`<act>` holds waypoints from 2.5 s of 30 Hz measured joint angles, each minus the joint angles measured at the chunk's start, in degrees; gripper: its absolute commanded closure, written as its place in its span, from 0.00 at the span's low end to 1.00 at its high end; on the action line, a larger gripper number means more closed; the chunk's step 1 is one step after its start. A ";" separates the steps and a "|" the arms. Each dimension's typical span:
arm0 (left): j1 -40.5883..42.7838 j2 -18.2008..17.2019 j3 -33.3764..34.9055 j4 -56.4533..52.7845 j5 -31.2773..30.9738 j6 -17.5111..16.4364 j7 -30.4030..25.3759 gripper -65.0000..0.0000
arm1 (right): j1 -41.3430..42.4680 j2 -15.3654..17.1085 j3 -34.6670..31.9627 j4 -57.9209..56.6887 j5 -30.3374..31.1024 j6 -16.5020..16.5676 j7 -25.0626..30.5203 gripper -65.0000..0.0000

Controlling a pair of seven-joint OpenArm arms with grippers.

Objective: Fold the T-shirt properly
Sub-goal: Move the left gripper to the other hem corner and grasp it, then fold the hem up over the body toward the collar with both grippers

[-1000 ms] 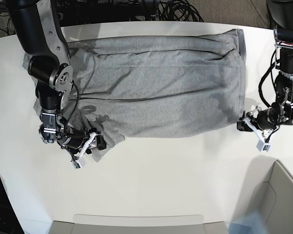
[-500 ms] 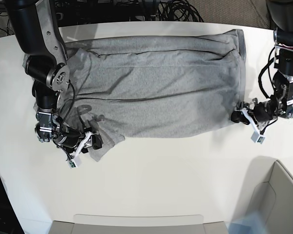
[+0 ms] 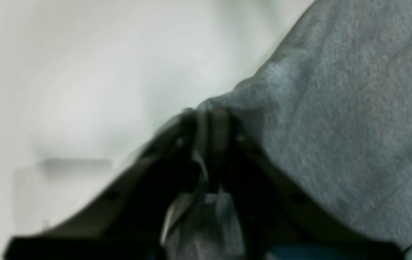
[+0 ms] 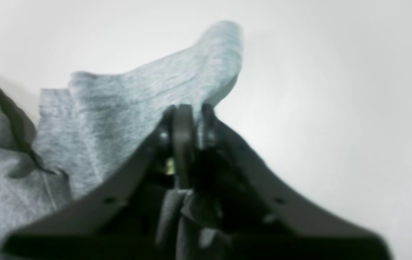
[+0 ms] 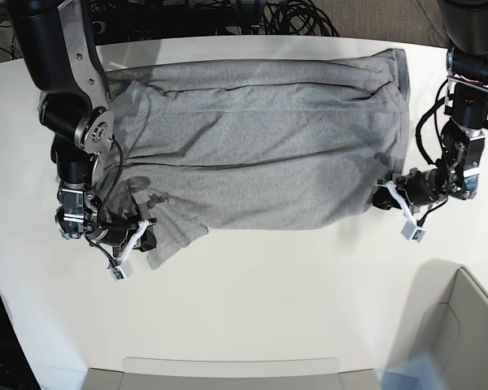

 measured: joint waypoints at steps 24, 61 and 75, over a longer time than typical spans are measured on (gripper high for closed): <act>4.50 0.20 -22.75 12.50 2.21 0.15 15.06 1.00 | 6.29 -1.38 -0.24 -1.05 -3.21 -0.87 -5.07 1.00; 27.50 0.57 -37.94 40.92 1.92 0.42 21.81 1.00 | -25.94 -9.84 -8.28 71.73 6.01 1.81 -36.81 1.00; 34.69 1.95 -38.53 43.74 2.19 0.44 22.21 1.00 | -35.80 -9.86 -8.35 85.53 8.22 1.81 -41.38 1.00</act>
